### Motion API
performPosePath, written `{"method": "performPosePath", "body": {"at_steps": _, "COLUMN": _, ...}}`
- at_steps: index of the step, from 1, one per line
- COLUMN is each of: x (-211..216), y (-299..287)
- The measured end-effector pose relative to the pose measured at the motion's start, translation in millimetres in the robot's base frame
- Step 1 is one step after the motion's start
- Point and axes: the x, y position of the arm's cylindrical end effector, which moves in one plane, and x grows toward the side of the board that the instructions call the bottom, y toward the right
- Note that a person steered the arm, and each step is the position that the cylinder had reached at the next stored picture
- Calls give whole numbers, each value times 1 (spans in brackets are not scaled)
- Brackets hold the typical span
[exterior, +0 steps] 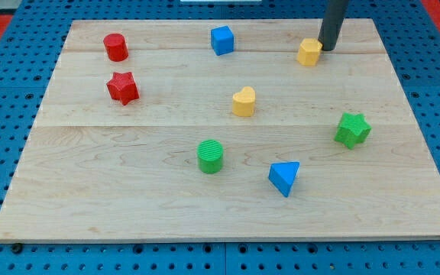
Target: Slide the yellow hexagon to the top right side of the yellow heart
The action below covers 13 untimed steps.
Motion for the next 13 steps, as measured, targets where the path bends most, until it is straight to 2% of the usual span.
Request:
{"method": "performPosePath", "body": {"at_steps": 1, "x": 30, "y": -44}}
{"method": "performPosePath", "body": {"at_steps": 2, "x": 60, "y": -49}}
{"method": "performPosePath", "body": {"at_steps": 5, "x": -3, "y": -24}}
{"method": "performPosePath", "body": {"at_steps": 6, "x": 18, "y": -53}}
{"method": "performPosePath", "body": {"at_steps": 7, "x": 54, "y": -53}}
{"method": "performPosePath", "body": {"at_steps": 8, "x": 59, "y": -49}}
{"method": "performPosePath", "body": {"at_steps": 9, "x": 34, "y": -83}}
{"method": "performPosePath", "body": {"at_steps": 10, "x": 35, "y": -131}}
{"method": "performPosePath", "body": {"at_steps": 11, "x": 54, "y": -134}}
{"method": "performPosePath", "body": {"at_steps": 13, "x": 24, "y": -114}}
